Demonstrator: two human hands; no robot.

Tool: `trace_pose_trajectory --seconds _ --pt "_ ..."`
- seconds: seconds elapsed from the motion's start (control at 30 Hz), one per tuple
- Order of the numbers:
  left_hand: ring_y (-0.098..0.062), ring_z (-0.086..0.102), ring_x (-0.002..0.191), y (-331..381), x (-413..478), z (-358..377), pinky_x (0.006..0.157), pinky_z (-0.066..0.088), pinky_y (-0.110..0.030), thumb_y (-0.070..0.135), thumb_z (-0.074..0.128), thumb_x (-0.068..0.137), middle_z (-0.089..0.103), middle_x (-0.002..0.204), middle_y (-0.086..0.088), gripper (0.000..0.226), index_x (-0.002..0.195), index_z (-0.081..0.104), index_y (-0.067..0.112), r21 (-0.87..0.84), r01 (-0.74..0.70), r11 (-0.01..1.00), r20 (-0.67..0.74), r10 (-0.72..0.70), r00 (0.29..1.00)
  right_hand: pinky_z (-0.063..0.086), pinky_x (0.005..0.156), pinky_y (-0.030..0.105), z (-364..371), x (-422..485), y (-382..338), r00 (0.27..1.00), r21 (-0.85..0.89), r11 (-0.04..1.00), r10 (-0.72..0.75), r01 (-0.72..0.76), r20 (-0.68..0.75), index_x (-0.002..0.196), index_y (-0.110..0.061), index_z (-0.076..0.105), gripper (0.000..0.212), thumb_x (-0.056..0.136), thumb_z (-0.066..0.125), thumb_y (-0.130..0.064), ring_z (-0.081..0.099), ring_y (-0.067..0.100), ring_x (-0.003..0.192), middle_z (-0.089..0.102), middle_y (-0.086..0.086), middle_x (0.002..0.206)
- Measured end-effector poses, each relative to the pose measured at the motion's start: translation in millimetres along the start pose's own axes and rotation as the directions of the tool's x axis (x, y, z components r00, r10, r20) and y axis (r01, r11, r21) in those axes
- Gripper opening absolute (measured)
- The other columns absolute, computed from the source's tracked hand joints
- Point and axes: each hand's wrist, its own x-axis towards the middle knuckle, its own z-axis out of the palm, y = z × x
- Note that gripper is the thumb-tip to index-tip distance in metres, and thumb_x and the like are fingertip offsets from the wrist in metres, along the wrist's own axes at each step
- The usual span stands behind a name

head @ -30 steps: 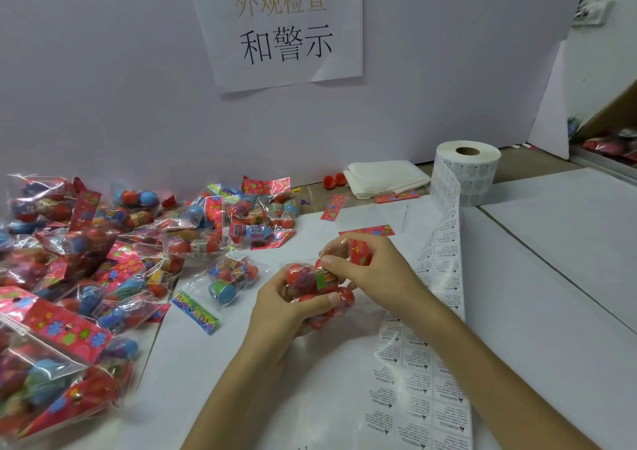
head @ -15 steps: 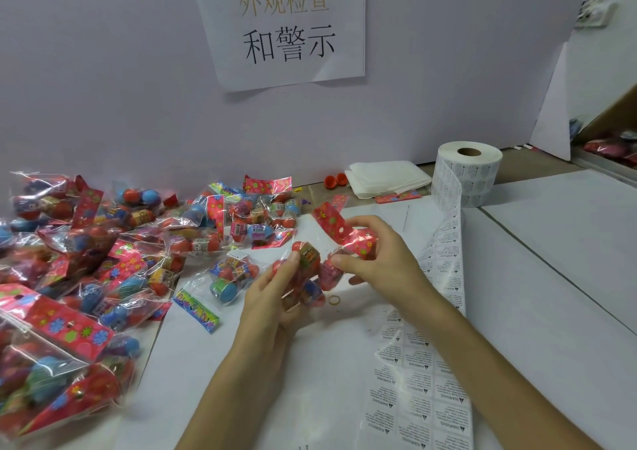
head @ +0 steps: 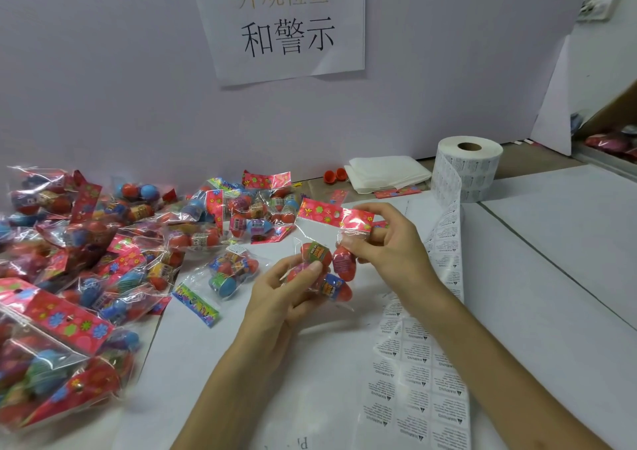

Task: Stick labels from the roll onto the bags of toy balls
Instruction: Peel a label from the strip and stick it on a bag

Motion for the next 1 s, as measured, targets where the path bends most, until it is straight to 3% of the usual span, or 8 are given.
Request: trace_pose_trajectory --seconds 0.23,0.33,0.4,0.53,0.7,0.8,0.87,1.0 --pt "-0.042 0.072 0.105 -3 0 0 0.094 0.057 -0.050 0.012 0.079 0.077 0.073 0.116 -0.024 0.056 0.128 0.060 0.001 0.008 -0.001 1.000 0.020 0.000 1.000 0.060 0.070 0.025 0 -1 0 0.999 -0.106 0.994 -0.029 0.027 -0.014 0.125 -0.022 0.060 0.046 0.085 0.079 -0.008 0.074 0.012 0.077 0.077 0.002 0.084" --pt "-0.039 0.074 0.099 -4 1 1 0.089 0.061 -0.045 0.020 0.082 0.073 0.074 0.112 -0.022 0.055 0.124 0.066 0.007 0.116 -0.078 0.990 -0.051 0.085 0.995 0.059 0.071 0.027 -1 0 0 0.999 -0.130 0.990 -0.054 0.052 -0.006 0.126 -0.024 0.060 0.045 0.087 0.079 -0.014 0.074 0.010 0.074 0.077 0.002 0.078" --pt "-0.036 0.075 0.095 -4 1 2 0.082 0.062 -0.040 0.024 0.084 0.068 0.075 0.108 -0.020 0.055 0.119 0.069 0.011 0.170 -0.125 0.978 -0.113 0.145 0.983 0.058 0.082 0.034 -3 1 -1 0.997 -0.135 0.988 -0.073 0.072 -0.005 0.126 -0.026 0.059 0.040 0.091 0.076 -0.020 0.075 0.010 0.077 0.078 -0.001 0.078" --pt "-0.022 0.075 0.092 -3 2 -3 0.073 0.064 -0.033 0.013 0.085 0.078 0.072 0.109 -0.008 0.052 0.123 0.062 0.022 0.355 -0.235 0.905 -0.254 0.335 0.907 0.048 0.095 0.025 -18 8 -6 0.957 -0.320 0.937 -0.210 0.140 -0.198 0.128 -0.022 0.061 0.044 0.088 0.077 -0.018 0.066 0.013 0.109 0.074 -0.007 0.111" --pt "-0.005 0.066 0.098 -3 0 -5 0.077 0.055 -0.008 0.020 0.086 0.081 0.063 0.117 0.004 0.063 0.131 0.048 0.027 0.672 -0.315 0.670 -0.216 0.584 0.783 0.035 0.112 0.046 -42 13 -7 0.883 -0.637 0.770 -0.275 -0.035 -0.380 0.141 -0.024 0.053 0.067 0.080 0.080 -0.017 0.034 0.026 0.144 0.043 0.002 0.154" --pt "-0.008 0.061 0.105 -7 1 -6 0.088 0.052 -0.009 0.017 0.085 0.082 0.053 0.127 0.008 0.071 0.139 0.043 0.024 0.743 -0.281 0.607 -0.210 0.611 0.763 0.031 0.116 0.041 -49 16 -4 0.891 -0.505 0.860 -0.173 -0.071 -0.420 0.152 -0.020 0.036 0.085 0.081 0.080 -0.010 0.022 0.026 0.150 0.024 0.005 0.163" --pt "-0.010 0.054 0.112 -7 1 -6 0.090 0.048 -0.006 0.020 0.086 0.081 0.048 0.136 0.008 0.075 0.143 0.042 0.022 0.803 -0.239 0.547 -0.206 0.630 0.749 0.036 0.111 0.035 -52 17 -4 0.900 -0.359 0.930 -0.086 -0.081 -0.426 0.154 -0.020 0.030 0.093 0.078 0.081 -0.005 0.034 0.023 0.144 0.031 0.003 0.159" --pt "-0.023 0.042 0.141 -6 1 -6 0.115 0.044 -0.048 0.023 0.086 0.082 0.039 0.155 -0.003 0.075 0.144 0.047 0.014 0.904 -0.209 0.372 -0.143 0.726 0.672 0.054 0.097 0.042 -37 16 0 0.942 -0.056 0.988 0.117 -0.142 -0.315 0.152 -0.022 0.028 0.091 0.079 0.077 0.003 0.062 0.020 0.115 0.058 0.004 0.139"
